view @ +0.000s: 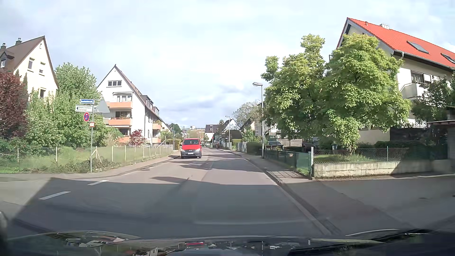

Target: Follow the waypoints while adhering to traffic rules and regulations

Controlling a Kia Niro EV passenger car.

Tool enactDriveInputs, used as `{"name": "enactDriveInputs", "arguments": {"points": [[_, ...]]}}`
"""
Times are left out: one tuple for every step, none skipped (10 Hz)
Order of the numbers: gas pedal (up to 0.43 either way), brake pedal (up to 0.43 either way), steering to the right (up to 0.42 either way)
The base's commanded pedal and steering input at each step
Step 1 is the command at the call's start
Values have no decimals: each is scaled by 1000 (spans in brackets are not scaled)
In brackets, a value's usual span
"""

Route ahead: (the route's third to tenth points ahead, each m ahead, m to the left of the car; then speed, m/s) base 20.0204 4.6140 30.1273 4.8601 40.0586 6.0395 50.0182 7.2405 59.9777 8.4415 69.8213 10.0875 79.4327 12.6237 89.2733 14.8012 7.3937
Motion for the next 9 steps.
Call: {"name": "enactDriveInputs", "arguments": {"points": [[87,0,-2],[87,0,-3],[87,0,-4],[87,0,-8],[87,0,-10],[87,0,-9],[87,0,-5],[87,0,-4],[87,0,-7]]}}
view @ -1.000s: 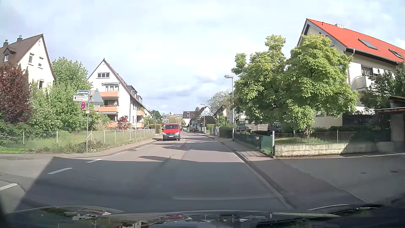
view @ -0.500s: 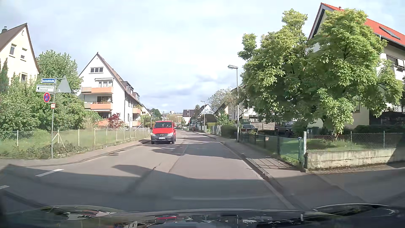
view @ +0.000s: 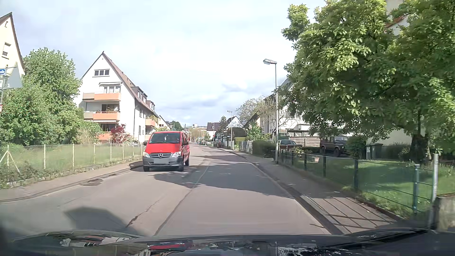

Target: Follow the waypoints while adhering to traffic rules and regulations

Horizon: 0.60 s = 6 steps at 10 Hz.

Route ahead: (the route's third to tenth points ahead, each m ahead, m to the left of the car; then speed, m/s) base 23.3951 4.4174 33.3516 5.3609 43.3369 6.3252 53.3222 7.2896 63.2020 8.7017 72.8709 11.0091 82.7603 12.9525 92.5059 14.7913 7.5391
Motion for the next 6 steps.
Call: {"name": "enactDriveInputs", "arguments": {"points": [[87,0,-11],[87,0,-10],[87,0,-6],[87,0,-6],[87,0,-9],[87,0,-10]]}}
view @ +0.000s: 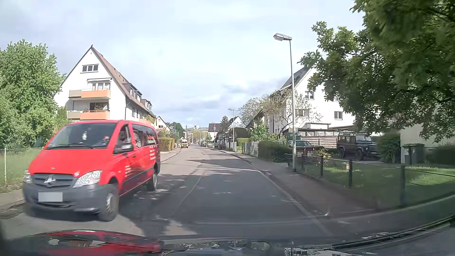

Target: Follow the waypoints while adhering to traffic rules and regulations

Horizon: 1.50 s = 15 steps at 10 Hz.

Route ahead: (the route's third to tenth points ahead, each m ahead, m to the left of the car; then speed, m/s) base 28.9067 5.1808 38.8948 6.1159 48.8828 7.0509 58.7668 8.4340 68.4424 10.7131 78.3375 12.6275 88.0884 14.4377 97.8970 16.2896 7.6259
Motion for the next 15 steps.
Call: {"name": "enactDriveInputs", "arguments": {"points": [[87,0,-10],[87,0,-10],[87,0,-10],[87,0,-9],[87,0,-10],[87,0,-9],[87,0,-10],[87,0,-11],[87,0,-11],[87,0,-11],[87,0,-13],[87,0,-15],[87,0,-15],[87,0,-15],[87,0,-16]]}}
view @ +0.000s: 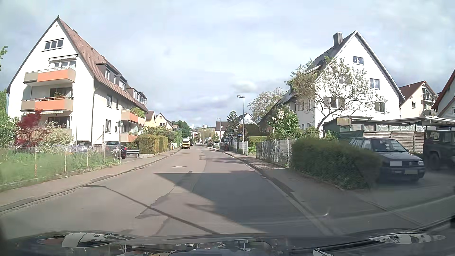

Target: Follow the waypoints while adhering to traffic rules and regulations

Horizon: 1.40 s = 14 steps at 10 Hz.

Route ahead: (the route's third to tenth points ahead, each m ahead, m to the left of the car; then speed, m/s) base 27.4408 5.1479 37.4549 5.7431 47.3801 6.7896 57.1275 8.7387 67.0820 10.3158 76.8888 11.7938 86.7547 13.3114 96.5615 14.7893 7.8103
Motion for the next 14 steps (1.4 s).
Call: {"name": "enactDriveInputs", "arguments": {"points": [[87,0,-17],[87,0,-17],[87,0,-17],[87,0,-18],[87,0,-19],[87,0,-19],[87,0,-19],[87,0,-20],[87,0,-20],[87,0,-21],[87,0,-23],[87,0,-23],[87,0,-22],[87,0,-22]]}}
